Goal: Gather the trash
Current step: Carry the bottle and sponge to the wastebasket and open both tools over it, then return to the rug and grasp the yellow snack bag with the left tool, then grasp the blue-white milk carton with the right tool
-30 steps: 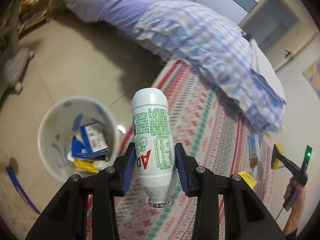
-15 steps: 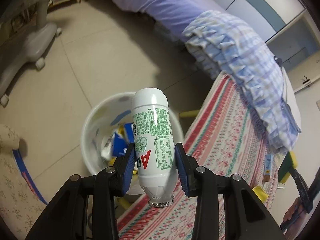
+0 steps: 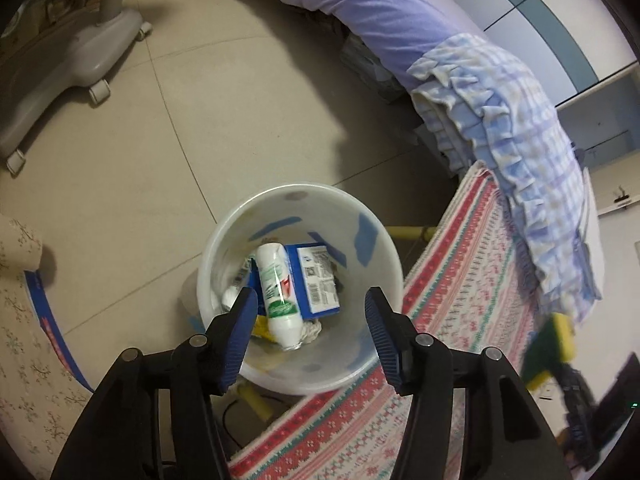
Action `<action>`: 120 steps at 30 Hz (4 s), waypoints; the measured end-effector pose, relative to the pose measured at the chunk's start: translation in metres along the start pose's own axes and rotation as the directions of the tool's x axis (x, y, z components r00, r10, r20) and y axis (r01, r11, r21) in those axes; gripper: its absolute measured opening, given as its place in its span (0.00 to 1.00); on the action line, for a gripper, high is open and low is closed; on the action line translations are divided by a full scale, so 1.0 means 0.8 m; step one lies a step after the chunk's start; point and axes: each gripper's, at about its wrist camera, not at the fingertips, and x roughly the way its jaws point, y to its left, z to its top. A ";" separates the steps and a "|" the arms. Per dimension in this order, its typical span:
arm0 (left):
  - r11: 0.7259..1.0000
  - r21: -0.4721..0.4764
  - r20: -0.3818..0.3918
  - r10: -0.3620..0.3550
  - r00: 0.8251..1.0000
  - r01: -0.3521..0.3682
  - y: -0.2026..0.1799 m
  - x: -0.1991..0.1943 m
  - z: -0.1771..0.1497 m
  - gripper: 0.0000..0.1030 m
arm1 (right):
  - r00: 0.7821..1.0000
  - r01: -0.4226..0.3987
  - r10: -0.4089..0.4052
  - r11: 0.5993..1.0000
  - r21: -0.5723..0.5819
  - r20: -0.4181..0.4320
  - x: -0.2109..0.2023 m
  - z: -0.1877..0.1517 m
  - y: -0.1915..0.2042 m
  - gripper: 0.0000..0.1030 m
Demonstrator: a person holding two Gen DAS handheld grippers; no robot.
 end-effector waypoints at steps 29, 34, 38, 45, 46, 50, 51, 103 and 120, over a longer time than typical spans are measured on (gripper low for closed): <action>0.994 -0.081 -0.003 -0.076 0.997 0.076 -0.002 -0.044 -0.015 0.57 | 0.961 -0.276 0.278 0.948 0.160 0.010 0.118 0.053 0.137 0.41; 0.990 -0.109 0.020 -0.085 0.996 0.087 -0.003 -0.057 -0.016 0.57 | 0.979 -0.198 0.203 0.970 0.139 -0.021 0.144 0.062 0.160 0.67; 0.992 -0.096 0.031 -0.077 0.997 0.080 -0.008 -0.063 -0.019 0.57 | 0.975 -0.212 0.219 0.963 0.168 -0.025 0.143 0.053 0.148 0.67; 0.995 -0.050 -0.001 -0.088 0.996 0.088 -0.043 -0.059 -0.036 0.57 | 0.991 -0.121 0.128 0.983 0.136 -0.044 0.082 0.022 0.094 0.67; 0.996 -0.030 -0.011 -0.090 0.996 0.089 -0.055 -0.058 -0.043 0.57 | 0.992 -0.112 0.118 0.984 0.140 -0.041 0.072 0.019 0.084 0.67; 0.986 0.052 -0.074 -0.155 0.985 0.159 -0.108 -0.062 -0.077 0.57 | 0.999 -0.045 0.049 0.982 0.185 -0.021 0.005 0.005 0.023 0.67; 0.981 0.088 -0.078 -0.164 0.983 0.170 -0.125 -0.066 -0.087 0.57 | 0.999 -0.032 0.035 0.979 0.203 -0.009 -0.015 0.000 0.005 0.67; 0.687 0.716 -0.137 -0.040 0.990 0.127 -0.413 0.082 -0.291 0.29 | 0.920 0.386 -0.321 0.838 0.387 -0.224 -0.064 -0.158 -0.331 0.81; 0.810 0.578 -0.062 -0.074 0.995 0.097 -0.305 0.028 -0.193 0.29 | 0.965 0.261 -0.243 0.911 0.318 -0.098 -0.067 -0.083 -0.217 0.50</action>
